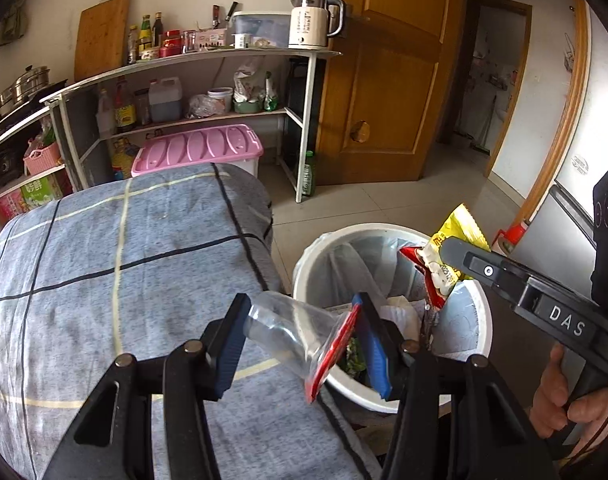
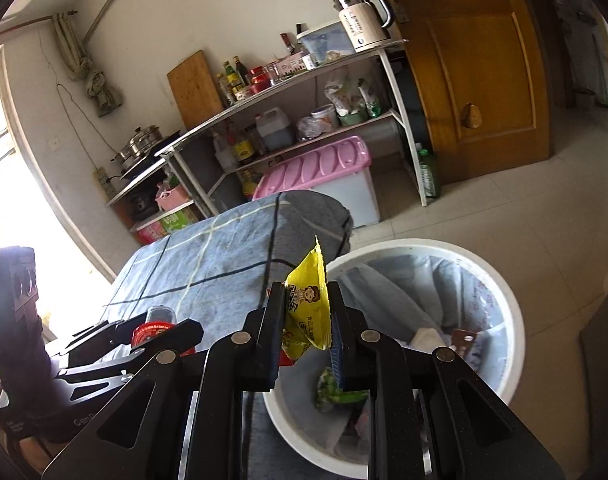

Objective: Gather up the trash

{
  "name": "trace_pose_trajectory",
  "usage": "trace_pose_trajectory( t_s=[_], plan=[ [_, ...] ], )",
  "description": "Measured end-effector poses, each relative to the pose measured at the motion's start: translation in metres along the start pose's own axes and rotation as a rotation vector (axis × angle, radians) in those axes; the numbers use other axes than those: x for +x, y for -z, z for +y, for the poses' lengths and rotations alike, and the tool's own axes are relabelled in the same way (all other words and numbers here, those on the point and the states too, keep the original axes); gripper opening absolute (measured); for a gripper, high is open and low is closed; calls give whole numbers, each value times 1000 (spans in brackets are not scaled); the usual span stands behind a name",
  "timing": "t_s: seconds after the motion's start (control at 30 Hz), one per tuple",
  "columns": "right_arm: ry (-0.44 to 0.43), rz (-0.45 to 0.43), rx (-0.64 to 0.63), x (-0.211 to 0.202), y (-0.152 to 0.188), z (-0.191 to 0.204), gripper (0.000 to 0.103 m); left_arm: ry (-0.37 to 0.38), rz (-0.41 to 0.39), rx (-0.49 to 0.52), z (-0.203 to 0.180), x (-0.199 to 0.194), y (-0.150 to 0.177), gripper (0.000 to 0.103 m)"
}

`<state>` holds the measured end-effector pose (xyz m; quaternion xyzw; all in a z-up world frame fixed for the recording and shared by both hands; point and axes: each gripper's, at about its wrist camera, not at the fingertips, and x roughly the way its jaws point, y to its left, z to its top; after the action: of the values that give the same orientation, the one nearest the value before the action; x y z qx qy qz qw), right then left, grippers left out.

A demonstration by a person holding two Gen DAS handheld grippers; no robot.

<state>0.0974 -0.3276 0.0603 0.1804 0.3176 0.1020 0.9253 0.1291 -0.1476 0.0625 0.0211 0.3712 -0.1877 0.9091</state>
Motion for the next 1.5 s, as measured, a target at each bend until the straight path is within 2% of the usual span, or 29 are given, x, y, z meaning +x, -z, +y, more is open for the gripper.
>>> trace_pose_trajectory(
  t_s=[0.23,0.37,0.6,0.63,0.67,0.73,0.77,0.97,1.27,1.4,1.5],
  plan=[
    [95,41,26,8,6,-37,21,48,69,42,-37,33,5,55],
    [168,100,46,21,16,-61,22,68,121,43,-50,54,13,55],
    [207,167,73,39,27,-82,24,72,156,50,-60,68,20,56],
    [203,168,75,39,27,-82,27,73,156,53,-59,68,20,59],
    [204,164,72,38,27,-81,38,68,155,53,-58,68,20,63],
    [214,151,64,35,26,-79,52,54,155,51,-56,68,20,64],
    [212,144,61,33,25,-77,52,52,154,49,-55,67,20,64],
    [212,89,40,13,26,-61,52,50,103,44,-50,48,19,67],
    [247,-31,-13,-29,43,-25,52,-5,-12,20,-40,5,27,67],
    [256,-75,-23,-47,54,-13,52,-53,-73,12,-36,-16,37,67],
    [292,-107,-55,-57,64,-2,52,-79,-101,4,-34,-27,44,67]
  ],
)
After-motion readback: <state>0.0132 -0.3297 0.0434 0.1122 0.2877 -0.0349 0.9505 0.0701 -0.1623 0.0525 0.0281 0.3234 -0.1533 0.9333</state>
